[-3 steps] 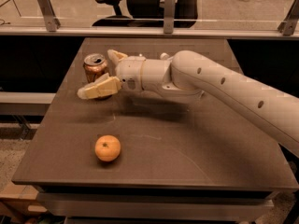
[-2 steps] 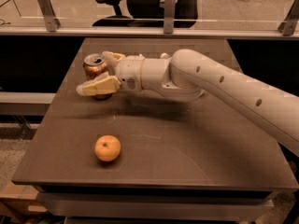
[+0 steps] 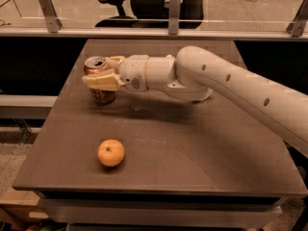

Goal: Pick orange can

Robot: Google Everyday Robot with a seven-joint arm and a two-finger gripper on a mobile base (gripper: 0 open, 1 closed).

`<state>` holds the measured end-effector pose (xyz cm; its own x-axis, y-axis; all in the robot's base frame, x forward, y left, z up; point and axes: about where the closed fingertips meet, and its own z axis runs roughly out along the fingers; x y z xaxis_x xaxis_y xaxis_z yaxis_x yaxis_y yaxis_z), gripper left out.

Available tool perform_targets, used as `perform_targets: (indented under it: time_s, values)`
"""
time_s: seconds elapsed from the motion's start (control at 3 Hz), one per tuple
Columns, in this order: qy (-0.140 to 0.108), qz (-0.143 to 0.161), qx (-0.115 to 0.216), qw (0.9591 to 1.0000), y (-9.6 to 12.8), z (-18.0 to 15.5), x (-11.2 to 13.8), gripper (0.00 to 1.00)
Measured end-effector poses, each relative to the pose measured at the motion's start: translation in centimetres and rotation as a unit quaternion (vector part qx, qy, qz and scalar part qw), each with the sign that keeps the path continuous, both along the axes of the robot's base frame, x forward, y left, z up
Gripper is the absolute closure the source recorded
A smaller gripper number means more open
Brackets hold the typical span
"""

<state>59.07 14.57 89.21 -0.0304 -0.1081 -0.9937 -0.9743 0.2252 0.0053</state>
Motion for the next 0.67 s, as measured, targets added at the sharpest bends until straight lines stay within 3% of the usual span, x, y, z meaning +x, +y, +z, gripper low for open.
perform_targets:
  time_s: [0.33,0.67]
  values:
    - [0.000,0.007,-0.010,0.9999,0.04,0.34,0.21,0.86]
    - [0.003,0.013,-0.020,0.9997,0.21,0.76,0.60,1.00]
